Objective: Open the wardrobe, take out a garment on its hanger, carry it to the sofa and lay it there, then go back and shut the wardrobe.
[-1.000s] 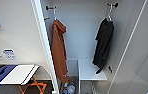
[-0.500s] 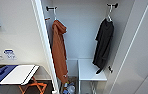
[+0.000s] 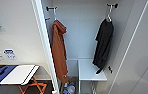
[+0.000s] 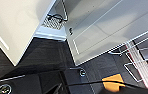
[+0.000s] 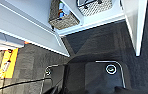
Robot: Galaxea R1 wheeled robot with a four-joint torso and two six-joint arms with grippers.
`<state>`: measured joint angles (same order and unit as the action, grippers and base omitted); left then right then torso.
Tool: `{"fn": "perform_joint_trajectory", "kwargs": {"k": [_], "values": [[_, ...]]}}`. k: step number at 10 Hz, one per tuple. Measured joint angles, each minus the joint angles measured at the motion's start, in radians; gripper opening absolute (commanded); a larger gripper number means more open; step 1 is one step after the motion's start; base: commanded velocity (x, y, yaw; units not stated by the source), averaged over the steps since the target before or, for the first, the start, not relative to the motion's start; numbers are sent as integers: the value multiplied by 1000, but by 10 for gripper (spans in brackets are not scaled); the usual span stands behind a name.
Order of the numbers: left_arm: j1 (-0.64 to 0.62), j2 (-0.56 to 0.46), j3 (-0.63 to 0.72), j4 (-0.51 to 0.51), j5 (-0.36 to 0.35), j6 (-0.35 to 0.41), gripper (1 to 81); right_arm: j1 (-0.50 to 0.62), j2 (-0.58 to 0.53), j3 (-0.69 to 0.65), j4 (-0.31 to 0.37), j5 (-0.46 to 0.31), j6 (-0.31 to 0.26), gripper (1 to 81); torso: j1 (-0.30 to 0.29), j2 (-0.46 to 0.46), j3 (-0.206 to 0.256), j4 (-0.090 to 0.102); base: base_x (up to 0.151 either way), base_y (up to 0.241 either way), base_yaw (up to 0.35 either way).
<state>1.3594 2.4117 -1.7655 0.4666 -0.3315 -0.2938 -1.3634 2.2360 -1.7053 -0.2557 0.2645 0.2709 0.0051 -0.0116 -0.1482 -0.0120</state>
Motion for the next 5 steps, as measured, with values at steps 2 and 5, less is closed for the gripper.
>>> {"fn": "perform_joint_trajectory", "kwargs": {"k": [2, 5], "values": [[-20, 88, -69, -44, 2, 0, 811, -17, 80, -45, 0, -24, 8, 811, 0, 0, 0, 0, 0, 0, 0], [-58, 173, -190, -119, 6, -4, 811, -53, 176, -154, 0, -49, 11, 811, 0, 0, 0, 0, 0, 0, 0]]}}
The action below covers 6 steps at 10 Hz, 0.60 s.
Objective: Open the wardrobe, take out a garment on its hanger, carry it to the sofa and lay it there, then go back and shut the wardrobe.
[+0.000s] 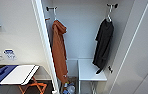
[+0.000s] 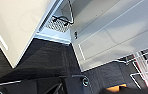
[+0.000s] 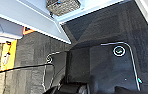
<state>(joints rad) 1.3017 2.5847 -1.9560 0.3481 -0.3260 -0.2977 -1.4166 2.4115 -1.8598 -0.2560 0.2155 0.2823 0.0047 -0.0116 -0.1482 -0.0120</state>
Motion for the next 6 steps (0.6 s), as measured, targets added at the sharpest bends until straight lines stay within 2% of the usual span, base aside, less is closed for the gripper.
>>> {"fn": "perform_joint_trajectory", "kwargs": {"k": [3, 6], "values": [[-71, 96, -56, -109, -4, 0, 811, -38, 63, -53, 0, 2, 1, 811, 0, 0, 0, 0, 0, 0, 0], [-113, 139, -136, -197, -11, -17, 811, -64, 99, -108, 23, 20, 24, 811, 0, 0, 0, 0, 0, 0, 0]]}}
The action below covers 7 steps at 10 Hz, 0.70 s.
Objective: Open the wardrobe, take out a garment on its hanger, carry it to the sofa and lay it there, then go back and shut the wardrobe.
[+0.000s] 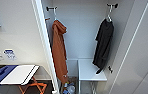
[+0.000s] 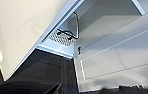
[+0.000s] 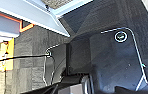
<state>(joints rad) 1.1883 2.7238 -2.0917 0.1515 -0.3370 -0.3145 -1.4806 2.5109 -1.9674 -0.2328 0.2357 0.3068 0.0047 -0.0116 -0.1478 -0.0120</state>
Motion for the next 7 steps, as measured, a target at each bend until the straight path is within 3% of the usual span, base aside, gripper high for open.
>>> {"fn": "perform_joint_trajectory", "kwargs": {"k": [3, 7], "values": [[-12, 81, -100, -133, -76, -57, 811, -23, 59, -91, 22, 29, 16, 811, 0, 0, 0, 0, 0, 0, 0], [-86, 174, -203, -263, -146, -83, 811, -24, 63, -73, 28, 44, 20, 811, 0, 0, 0, 0, 0, 0, 0]]}}
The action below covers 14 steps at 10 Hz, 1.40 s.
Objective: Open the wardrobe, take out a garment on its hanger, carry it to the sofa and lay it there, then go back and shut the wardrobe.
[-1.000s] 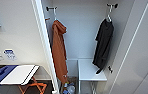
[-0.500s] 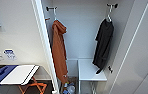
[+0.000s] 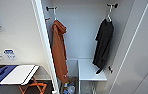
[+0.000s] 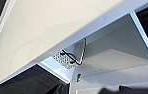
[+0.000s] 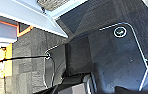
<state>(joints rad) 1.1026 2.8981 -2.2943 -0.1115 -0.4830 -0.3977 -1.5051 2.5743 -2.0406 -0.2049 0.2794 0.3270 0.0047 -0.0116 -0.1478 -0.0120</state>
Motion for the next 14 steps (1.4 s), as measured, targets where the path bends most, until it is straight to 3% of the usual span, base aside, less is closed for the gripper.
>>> {"fn": "perform_joint_trajectory", "kwargs": {"k": [5, 10, 12, 13, 14], "values": [[-29, 31, -62, -237, -70, -4, 811, 1, -57, 126, -2, 0, 0, 811, 0, 0, 0, 0, 0, 0, 0], [67, -49, -99, -407, -148, -1, 811, 1, -10, 66, -3, 0, 0, 811, 0, 0, 0, 0, 0, 0, 0], [100, -94, -103, -419, -152, 4, 811, 1, 9, 47, -4, 0, 0, 811, 0, 0, 0, 0, 0, 0, 0], [107, -98, -104, -367, -121, 8, 811, 1, 11, 42, -5, -1, 0, 811, 0, 0, 0, 0, 0, 0, 0], [114, -94, -102, -247, -66, 25, 811, 1, 20, 23, -5, -2, 0, 811, 0, 0, 0, 0, 0, 0, 0]]}}
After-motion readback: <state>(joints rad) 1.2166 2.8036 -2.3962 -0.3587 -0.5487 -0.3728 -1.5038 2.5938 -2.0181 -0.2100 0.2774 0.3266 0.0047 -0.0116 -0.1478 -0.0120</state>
